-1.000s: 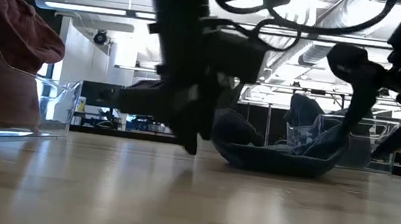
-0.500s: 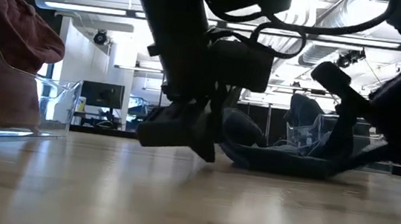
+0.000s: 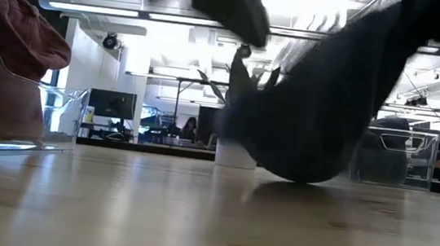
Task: Pick & Place hat
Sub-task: Put the blue cap into the right transparent bin
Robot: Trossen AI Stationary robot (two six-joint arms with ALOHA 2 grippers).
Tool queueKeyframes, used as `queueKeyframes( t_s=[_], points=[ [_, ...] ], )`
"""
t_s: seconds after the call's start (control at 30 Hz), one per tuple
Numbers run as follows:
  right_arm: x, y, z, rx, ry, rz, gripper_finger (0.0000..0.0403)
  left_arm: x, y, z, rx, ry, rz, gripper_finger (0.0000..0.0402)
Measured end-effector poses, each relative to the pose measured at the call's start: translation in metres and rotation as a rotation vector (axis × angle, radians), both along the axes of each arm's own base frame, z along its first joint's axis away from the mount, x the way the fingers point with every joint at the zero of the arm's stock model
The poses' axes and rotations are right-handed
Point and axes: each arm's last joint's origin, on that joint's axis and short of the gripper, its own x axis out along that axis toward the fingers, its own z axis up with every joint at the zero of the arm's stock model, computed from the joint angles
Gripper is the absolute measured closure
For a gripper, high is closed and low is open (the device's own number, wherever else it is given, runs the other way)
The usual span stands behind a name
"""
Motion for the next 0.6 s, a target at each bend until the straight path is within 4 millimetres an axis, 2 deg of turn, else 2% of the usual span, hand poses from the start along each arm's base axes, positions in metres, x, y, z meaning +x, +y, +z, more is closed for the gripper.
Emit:
queueKeyframes(
  t_s=[0.17, 0.27, 0.33, 0.43, 0.5, 0.6],
  points=[
    [0.001, -0.002, 0.038, 0.406, -0.157, 0.048, 0.0397, -0.029, -0.014, 0.051, -0.062, -0.118, -0.056, 0.0231],
    [0.004, -0.005, 0.044, 0.533, -0.165, 0.084, 0.0392, -0.040, -0.018, 0.067, -0.119, -0.139, -0.097, 0.0231],
    [0.003, -0.009, 0.032, 0.559, -0.143, 0.055, 0.0392, -0.045, -0.019, 0.071, -0.150, -0.118, -0.118, 0.0231],
    [-0.004, -0.021, -0.004, 0.617, -0.095, -0.068, 0.0398, -0.047, -0.017, 0.069, -0.176, -0.073, -0.126, 0.0231],
    [-0.013, -0.032, -0.028, 0.696, -0.086, -0.166, 0.0397, -0.049, -0.016, 0.062, -0.173, -0.049, -0.116, 0.0231],
    [-0.025, -0.048, -0.048, 0.806, -0.142, -0.261, 0.0393, -0.047, -0.009, 0.047, -0.159, -0.045, -0.081, 0.0231]
  ],
)
